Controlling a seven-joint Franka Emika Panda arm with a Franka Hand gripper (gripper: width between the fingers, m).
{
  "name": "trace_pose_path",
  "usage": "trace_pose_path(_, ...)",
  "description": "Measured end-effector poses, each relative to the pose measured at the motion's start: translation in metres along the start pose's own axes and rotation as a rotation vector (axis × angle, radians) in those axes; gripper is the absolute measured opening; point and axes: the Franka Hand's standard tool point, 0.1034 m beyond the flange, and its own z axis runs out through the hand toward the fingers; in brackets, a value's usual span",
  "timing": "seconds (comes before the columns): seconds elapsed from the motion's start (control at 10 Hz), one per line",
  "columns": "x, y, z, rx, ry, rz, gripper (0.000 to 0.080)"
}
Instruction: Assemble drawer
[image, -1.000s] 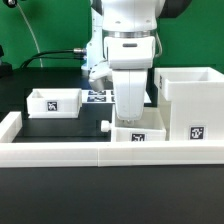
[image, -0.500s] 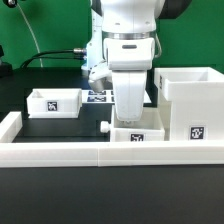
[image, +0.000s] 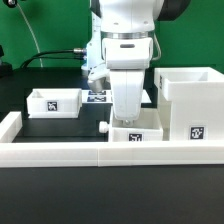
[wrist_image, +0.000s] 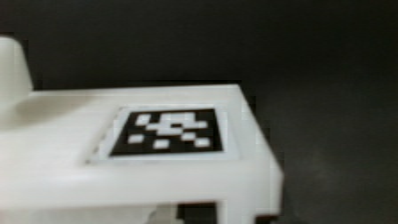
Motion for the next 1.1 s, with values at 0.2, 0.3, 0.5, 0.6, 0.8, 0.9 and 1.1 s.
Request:
trace_pose_path(0.2,0.0053,-0.0006,0.0010,-0.004,0.003,-0.025,0.0042)
trace_pose_path(0.3,0.0066,-0.0007,0.0011,-0.004,0.001,-0.032,0.0042)
trace_pose_path(0.5,0.0049,-0.0005,0.0010,-0.004,0.001,-0.028,0.0042)
trace_pose_path(0.6,0.0051,-0.0006,0.0011,-0.004,0.001,-0.028,0.0042)
trace_pose_path(0.8,0.0093,-0.0011,0.0011,-0.004,0.001,-0.051,0.0042)
trace_pose_path(0.9,0.0109,-0.0009,0.0010,-0.005,0.002,-0.073,0.0042)
trace_pose_path(1.1,0.0114,0.0002,0.0020,-0.006,-0.004,-0.121,0.0042)
